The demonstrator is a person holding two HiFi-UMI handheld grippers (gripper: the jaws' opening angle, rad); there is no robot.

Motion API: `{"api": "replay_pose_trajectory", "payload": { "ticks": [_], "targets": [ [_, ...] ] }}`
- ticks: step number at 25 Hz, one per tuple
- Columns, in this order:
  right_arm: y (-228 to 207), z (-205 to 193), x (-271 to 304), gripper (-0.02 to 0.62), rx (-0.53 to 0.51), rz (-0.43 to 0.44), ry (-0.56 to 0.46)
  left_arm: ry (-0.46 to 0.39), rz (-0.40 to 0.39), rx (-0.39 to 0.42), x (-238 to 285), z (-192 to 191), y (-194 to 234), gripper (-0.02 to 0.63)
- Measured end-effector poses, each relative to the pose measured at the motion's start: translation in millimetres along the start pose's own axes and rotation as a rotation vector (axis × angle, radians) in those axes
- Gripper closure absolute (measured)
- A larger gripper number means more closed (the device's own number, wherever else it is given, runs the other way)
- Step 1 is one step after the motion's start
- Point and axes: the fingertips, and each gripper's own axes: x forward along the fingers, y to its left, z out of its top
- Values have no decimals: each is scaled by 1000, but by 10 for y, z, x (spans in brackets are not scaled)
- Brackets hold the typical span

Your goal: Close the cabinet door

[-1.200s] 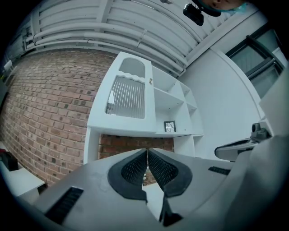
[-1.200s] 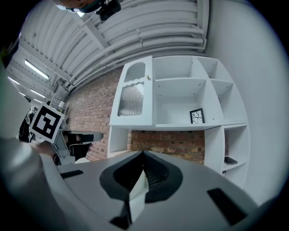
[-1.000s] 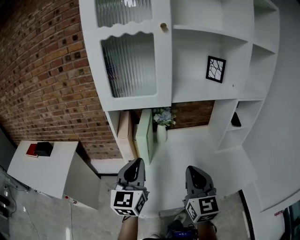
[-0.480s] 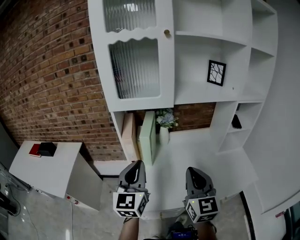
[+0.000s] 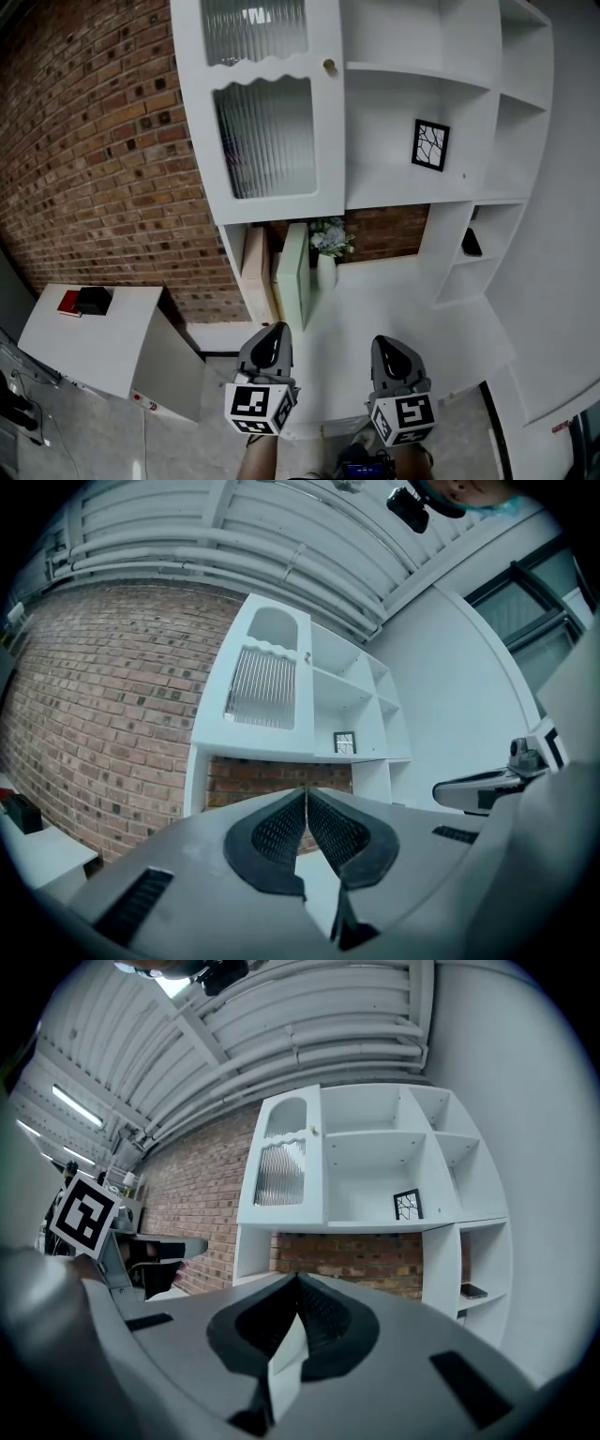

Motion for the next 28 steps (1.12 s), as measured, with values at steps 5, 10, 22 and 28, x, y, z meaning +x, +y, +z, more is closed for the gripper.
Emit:
{"api": "replay_pose_trajectory", "payload": {
  "ticks": [5,10,22,28],
  "targets": [
    [-28,1,8,595,-12,-9,6,-1,-7,-3,40,-7,-22,586],
    [-42,-7,31,595,-13,-11,11,16,-7,-18,56,-44,-1,586],
    [-51,-1,84,595,-20,-9,13,4,-4,-32,122,-29,29,588],
    [-62,12,131,595,-20,-14,14,0,-12,-17,164,-34,63,587]
  ]
}}
